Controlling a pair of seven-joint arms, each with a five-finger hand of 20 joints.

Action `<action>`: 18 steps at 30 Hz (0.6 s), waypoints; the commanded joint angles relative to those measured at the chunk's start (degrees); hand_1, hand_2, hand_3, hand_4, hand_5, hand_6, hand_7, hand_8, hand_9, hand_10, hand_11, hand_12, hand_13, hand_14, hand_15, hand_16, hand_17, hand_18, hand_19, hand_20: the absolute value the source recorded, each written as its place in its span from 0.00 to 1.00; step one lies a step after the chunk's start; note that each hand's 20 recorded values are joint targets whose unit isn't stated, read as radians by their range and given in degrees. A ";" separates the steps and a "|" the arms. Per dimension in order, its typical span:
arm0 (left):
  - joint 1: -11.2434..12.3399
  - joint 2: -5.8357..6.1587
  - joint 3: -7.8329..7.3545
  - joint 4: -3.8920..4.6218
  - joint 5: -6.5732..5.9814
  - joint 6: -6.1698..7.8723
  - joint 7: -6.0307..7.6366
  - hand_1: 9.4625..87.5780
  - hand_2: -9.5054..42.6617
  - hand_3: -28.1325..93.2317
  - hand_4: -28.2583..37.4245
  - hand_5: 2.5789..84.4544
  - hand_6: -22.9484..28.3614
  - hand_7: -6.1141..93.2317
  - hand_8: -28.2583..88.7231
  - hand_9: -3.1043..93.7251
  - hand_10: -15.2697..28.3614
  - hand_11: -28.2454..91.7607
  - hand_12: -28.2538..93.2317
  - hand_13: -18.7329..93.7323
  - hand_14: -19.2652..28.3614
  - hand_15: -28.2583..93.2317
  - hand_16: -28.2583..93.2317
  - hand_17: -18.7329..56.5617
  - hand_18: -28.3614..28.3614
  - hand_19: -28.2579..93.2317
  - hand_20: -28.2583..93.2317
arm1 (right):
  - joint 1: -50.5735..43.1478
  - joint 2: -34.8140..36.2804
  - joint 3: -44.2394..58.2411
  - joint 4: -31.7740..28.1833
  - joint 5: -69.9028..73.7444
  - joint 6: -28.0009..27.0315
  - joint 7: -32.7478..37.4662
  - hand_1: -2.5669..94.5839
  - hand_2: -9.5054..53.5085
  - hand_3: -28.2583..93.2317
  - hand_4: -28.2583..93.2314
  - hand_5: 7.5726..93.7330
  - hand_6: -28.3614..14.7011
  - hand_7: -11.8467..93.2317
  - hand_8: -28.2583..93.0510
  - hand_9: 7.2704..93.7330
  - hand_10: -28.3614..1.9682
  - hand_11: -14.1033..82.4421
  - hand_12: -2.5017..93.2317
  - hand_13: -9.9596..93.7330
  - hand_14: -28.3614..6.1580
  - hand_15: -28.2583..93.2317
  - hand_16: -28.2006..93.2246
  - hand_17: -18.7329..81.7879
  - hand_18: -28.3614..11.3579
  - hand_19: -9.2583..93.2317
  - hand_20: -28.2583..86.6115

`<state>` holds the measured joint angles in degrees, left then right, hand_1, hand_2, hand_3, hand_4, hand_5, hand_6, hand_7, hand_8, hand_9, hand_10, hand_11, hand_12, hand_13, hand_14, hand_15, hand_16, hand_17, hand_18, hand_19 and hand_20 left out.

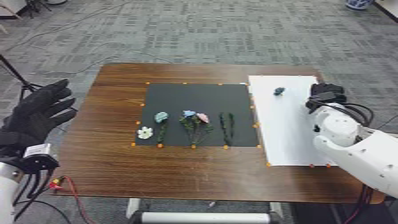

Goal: Arrange flowers

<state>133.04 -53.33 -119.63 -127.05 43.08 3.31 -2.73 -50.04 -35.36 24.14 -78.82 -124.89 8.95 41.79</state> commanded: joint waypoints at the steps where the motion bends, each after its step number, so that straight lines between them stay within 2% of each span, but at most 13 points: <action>1: 0.44 0.13 0.10 -0.11 0.06 -0.37 -0.11 0.19 0.14 0.80 0.00 0.24 0.48 0.29 0.15 0.21 0.57 0.42 0.39 0.22 0.67 0.59 0.19 0.10 0.84 0.56 0.33 | 1.38 2.36 -3.13 -6.71 -2.23 18.25 -3.45 0.58 0.00 0.87 0.00 0.83 0.72 0.44 0.22 0.94 0.84 0.30 0.51 0.86 0.67 0.94 0.53 0.60 0.20 0.96 0.69; 6: 0.29 0.25 0.26 0.02 0.06 -0.51 -0.41 0.18 0.14 0.80 0.00 0.24 0.48 0.29 0.15 0.21 0.57 0.42 0.39 0.22 0.67 0.59 0.19 0.10 0.84 0.56 0.33 | 3.38 2.03 -5.29 -14.19 -1.16 24.09 -7.78 0.58 0.00 0.89 0.00 0.85 0.71 0.42 0.22 0.96 0.83 0.30 0.52 0.86 0.68 0.94 0.54 0.61 0.19 0.96 0.70; 9: -0.24 0.46 0.82 0.27 0.05 -0.80 -0.64 0.19 0.14 0.80 0.00 0.24 0.48 0.29 0.15 0.21 0.57 0.42 0.39 0.22 0.67 0.59 0.19 0.10 0.84 0.56 0.33 | 4.13 -0.22 -5.91 -16.26 -1.54 23.87 -10.77 0.58 0.00 0.89 0.00 0.86 0.71 0.42 0.23 0.96 0.83 0.30 0.53 0.86 0.68 0.94 0.54 0.60 0.19 0.96 0.70; 14: -0.91 0.67 1.41 0.49 0.07 -1.04 -0.87 0.19 0.14 0.79 0.00 0.24 0.48 0.29 0.15 0.21 0.57 0.42 0.39 0.22 0.67 0.59 0.19 0.10 0.84 0.56 0.33 | 4.74 -4.98 -6.77 -14.93 -0.97 21.89 -16.37 0.58 0.00 0.89 0.00 0.85 0.72 0.42 0.23 0.96 0.84 0.30 0.53 0.86 0.68 0.94 0.54 0.60 0.20 0.96 0.70; 18: -1.16 0.81 1.50 0.52 0.10 -0.89 -0.98 0.19 0.14 0.80 0.00 0.24 0.48 0.29 0.15 0.21 0.57 0.42 0.39 0.22 0.67 0.59 0.19 0.10 0.84 0.56 0.33 | 5.08 -7.36 -8.24 -13.75 -1.61 20.59 -17.08 0.57 0.00 0.89 0.00 0.85 0.72 0.42 0.23 0.96 0.84 0.30 0.53 0.86 0.68 0.94 0.54 0.60 0.20 0.96 0.70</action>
<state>132.25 -52.68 -118.26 -126.66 43.08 3.04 -3.01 -45.72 -36.46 17.21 -93.46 -125.23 31.83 27.52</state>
